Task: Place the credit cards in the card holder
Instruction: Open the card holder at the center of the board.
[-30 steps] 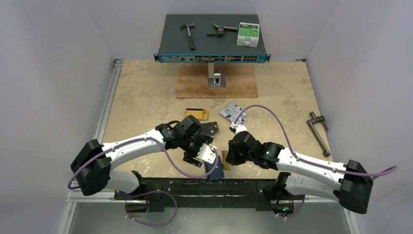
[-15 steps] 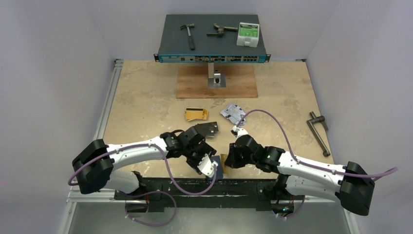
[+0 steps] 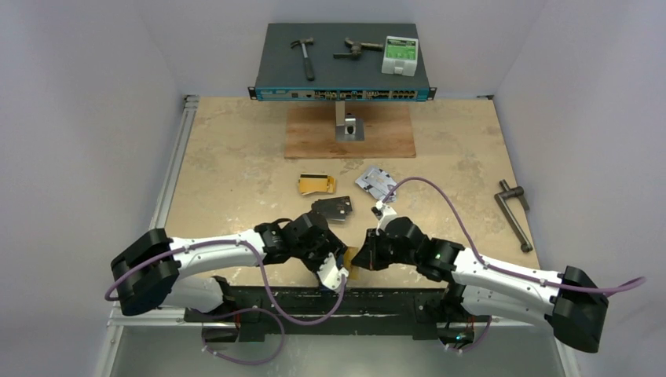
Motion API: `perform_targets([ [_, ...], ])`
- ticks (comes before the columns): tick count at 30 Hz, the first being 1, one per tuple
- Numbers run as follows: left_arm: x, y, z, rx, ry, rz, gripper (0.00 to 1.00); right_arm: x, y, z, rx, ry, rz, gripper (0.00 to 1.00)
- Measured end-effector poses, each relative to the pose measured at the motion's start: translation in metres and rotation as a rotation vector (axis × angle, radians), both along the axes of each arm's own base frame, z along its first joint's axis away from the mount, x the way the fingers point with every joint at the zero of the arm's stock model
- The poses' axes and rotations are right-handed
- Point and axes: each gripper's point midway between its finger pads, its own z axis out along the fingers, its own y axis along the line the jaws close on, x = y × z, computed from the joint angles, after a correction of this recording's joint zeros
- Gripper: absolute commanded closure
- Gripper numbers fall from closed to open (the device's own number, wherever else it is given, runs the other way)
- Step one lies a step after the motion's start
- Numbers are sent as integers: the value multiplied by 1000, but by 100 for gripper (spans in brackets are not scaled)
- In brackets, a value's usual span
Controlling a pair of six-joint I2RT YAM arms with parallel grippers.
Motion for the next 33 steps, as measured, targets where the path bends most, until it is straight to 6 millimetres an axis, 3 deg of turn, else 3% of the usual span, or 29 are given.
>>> perform_targets([
  [5, 0, 4, 0, -24, -29, 2, 37, 0, 10, 4, 40, 5, 29, 100],
  [14, -3, 22, -2, -18, -80, -12, 32, -2, 6, -16, -31, 42, 40, 100],
  [23, -6, 23, -12, 5, -61, -26, 37, 7, -7, -19, -100, 16, -5, 100],
  [33, -8, 16, -16, 25, -32, -52, 44, 8, -4, -26, -91, 23, -5, 100],
])
